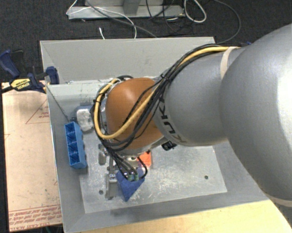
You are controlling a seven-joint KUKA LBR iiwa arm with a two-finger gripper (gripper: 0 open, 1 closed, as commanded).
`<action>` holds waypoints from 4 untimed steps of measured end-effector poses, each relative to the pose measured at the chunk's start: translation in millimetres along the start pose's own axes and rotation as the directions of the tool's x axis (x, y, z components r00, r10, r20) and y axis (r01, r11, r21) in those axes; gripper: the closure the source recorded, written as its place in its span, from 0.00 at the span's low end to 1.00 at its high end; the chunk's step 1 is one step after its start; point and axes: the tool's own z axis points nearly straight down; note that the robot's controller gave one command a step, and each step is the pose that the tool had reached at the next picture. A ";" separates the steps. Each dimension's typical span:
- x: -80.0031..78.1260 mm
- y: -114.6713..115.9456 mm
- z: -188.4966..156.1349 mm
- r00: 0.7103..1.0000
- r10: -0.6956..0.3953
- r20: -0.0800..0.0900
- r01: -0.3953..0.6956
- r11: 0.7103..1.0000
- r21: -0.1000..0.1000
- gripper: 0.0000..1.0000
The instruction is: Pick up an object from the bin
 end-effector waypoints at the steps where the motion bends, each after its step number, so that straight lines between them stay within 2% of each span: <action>1: -1.9 -1.3 -4.6 1.000 0.005 0.007 -0.005 1.000 -0.002 0.00; 2: -2.0 -71.5 70.6 0.865 -0.502 -0.001 0.502 0.865 0.000 0.00; 3: -0.9 -89.0 -11.5 0.944 -0.329 0.012 0.329 0.944 -0.001 0.00; 4: 12.9 -82.3 41.1 0.697 -0.717 -0.008 0.717 0.697 -0.008 0.00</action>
Offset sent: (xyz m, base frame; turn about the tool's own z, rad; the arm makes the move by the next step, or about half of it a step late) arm 0.0023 -0.0697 -0.0688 -0.5336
